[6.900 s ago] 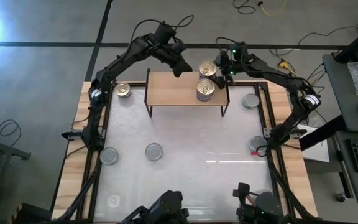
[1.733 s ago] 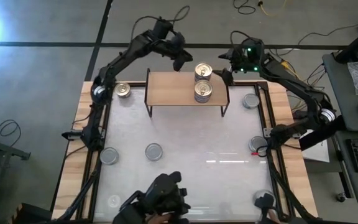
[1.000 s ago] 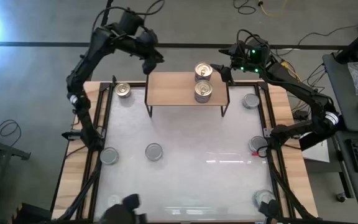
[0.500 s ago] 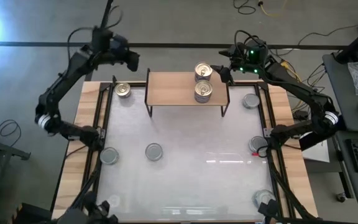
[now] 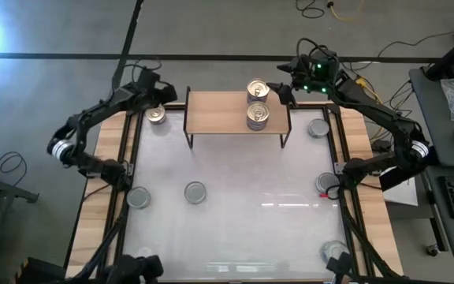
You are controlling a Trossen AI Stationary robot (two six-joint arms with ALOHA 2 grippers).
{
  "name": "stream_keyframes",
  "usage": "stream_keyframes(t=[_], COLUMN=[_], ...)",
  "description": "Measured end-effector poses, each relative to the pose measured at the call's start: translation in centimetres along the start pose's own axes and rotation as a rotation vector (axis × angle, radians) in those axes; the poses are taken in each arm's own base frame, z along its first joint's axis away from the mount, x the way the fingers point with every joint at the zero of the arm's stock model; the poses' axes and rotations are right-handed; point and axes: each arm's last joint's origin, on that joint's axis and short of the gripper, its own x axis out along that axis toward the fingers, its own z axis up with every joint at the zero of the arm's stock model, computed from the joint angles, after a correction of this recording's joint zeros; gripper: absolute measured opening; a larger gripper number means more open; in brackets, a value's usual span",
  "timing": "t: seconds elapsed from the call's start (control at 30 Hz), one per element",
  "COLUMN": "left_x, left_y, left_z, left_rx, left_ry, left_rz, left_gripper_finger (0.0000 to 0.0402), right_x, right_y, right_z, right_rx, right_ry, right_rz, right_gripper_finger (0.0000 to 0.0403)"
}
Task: Stack canned seafood by type on shelf
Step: Stack the blue-pink tuna can on top of the other blue-pink tuna cans on the shelf
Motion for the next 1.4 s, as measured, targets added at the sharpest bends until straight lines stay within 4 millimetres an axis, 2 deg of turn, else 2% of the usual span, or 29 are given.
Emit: stream_keyframes(t=[0.23, 0.4, 0.6, 0.77, 1.03, 1.27, 1.4], left_x=[5.0, 6.4, 5.6, 5.3, 4.8, 1.6, -0.3], left_y=[0.8, 1.2, 1.8, 2.2, 2.6, 2.2, 2.8], left_z=[-1.2, -1.3, -1.3, -2.2, -5.9, -9.0, -11.3], left_rx=[-0.253, -0.388, -0.432, -0.451, -0.484, -0.506, -0.510], left_ry=[0.103, 0.055, -0.015, 0.021, 0.098, 0.189, 0.209], left_rz=[0.145, 0.233, 0.329, 0.385, 0.418, 0.414, 0.448], left_gripper_finger=[0.0076, 0.0076, 0.0076, 0.0076, 0.0076, 0.0076, 0.0076], right_x=[-0.2, -0.2, -0.2, -0.2, -0.2, -0.2, -0.2], right_y=[0.0, 0.1, 0.1, 0.1, 0.1, 0.1, 0.1], right_z=[0.2, 0.3, 0.0, 0.0, 0.0, 0.0, 0.0], right_rx=[0.031, 0.059, 0.072, 0.059, 0.046, 0.030, 0.006], right_ry=[-0.018, -0.019, 0.005, 0.008, 0.008, 0.010, 0.010], right_rz=[-0.001, -0.001, 0.004, 0.003, 0.002, 0.003, 0.004], right_gripper_finger=[0.0400, 0.0400, 0.0400, 0.0400, 0.0400, 0.0400, 0.0400])
